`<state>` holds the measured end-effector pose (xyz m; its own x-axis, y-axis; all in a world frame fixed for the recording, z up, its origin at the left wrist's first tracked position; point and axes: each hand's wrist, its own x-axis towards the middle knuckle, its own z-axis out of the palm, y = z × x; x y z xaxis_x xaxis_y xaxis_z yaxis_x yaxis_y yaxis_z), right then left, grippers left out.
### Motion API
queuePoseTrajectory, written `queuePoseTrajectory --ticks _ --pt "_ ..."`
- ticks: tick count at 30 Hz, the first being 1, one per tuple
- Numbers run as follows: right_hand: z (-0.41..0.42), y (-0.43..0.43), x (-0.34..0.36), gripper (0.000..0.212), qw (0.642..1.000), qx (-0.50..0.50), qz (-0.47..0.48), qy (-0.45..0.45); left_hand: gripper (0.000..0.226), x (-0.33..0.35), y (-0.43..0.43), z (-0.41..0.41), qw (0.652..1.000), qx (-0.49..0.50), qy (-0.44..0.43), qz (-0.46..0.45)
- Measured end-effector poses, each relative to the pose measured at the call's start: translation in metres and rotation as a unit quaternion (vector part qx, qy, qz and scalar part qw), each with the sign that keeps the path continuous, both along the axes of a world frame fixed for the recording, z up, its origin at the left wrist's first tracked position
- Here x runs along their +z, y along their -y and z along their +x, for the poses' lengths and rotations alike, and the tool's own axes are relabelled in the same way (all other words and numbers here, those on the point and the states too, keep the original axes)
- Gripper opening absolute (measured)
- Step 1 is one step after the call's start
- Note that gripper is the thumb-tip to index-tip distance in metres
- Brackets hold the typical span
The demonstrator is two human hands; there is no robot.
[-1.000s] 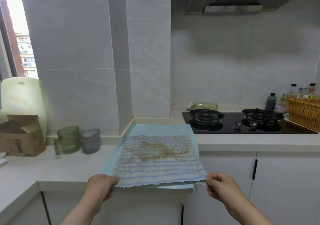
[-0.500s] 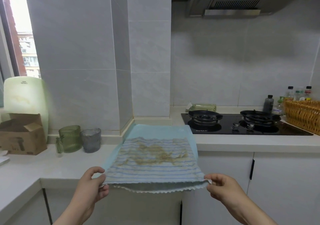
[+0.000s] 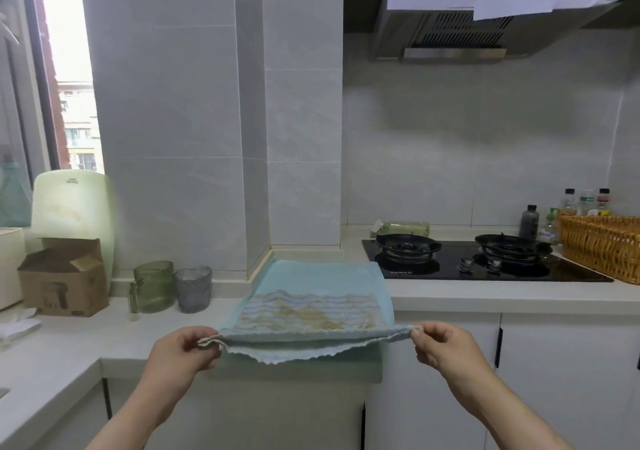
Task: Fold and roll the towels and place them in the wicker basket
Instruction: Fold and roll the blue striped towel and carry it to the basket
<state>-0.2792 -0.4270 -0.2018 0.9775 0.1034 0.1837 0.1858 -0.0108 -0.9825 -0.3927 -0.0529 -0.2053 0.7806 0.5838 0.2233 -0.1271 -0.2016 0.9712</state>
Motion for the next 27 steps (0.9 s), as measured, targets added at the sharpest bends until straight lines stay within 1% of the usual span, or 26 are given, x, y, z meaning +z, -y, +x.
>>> queuePoseTrajectory --ticks 6,7,9,12,14,18,20,22,24,25,26,27 --pt "-0.003 0.005 -0.002 0.016 0.999 -0.025 -0.045 0.008 0.013 0.007 -0.006 -0.010 0.989 0.042 0.002 0.139" --pt "-0.002 0.006 -0.004 0.017 0.998 -0.029 -0.055 0.009 0.014 0.007 -0.007 -0.010 0.990 0.038 0.002 0.139" --pt "-0.001 0.006 -0.007 0.020 0.998 -0.030 -0.063 0.008 0.019 0.004 -0.011 -0.006 0.994 0.010 -0.010 0.107" --pt "0.006 -0.001 -0.010 0.023 0.997 -0.053 -0.049 0.008 0.025 0.000 -0.012 0.007 0.996 -0.002 -0.024 0.088" --pt "0.013 -0.010 -0.009 0.023 0.996 -0.075 -0.046 0.018 0.028 0.000 -0.008 0.019 0.993 0.021 -0.020 0.111" --pt "0.033 -0.027 -0.007 0.021 0.987 -0.130 -0.080 0.056 0.028 0.006 -0.003 0.043 0.979 0.054 0.001 0.199" --pt "0.048 -0.035 -0.007 0.019 0.985 -0.138 -0.089 0.058 0.027 0.005 -0.009 0.060 0.976 0.063 0.001 0.208" --pt "0.065 -0.041 -0.008 0.018 0.983 -0.135 -0.119 0.046 0.028 0.001 -0.020 0.079 0.984 0.049 -0.041 0.166" --pt "0.083 -0.046 -0.009 0.020 0.978 -0.123 -0.167 0.025 0.028 -0.003 -0.030 0.097 0.992 -0.001 -0.112 0.064" --pt "0.092 -0.048 -0.009 0.021 0.976 -0.114 -0.183 0.011 0.026 -0.003 -0.034 0.104 0.989 -0.030 -0.147 0.011" --pt "0.101 -0.051 -0.008 0.023 0.975 -0.106 -0.194 -0.003 0.024 -0.003 -0.037 0.111 0.982 -0.050 -0.180 -0.021" --pt "0.110 -0.053 -0.008 0.025 0.974 -0.102 -0.203 -0.014 0.022 -0.004 -0.041 0.118 0.976 -0.058 -0.207 -0.027"
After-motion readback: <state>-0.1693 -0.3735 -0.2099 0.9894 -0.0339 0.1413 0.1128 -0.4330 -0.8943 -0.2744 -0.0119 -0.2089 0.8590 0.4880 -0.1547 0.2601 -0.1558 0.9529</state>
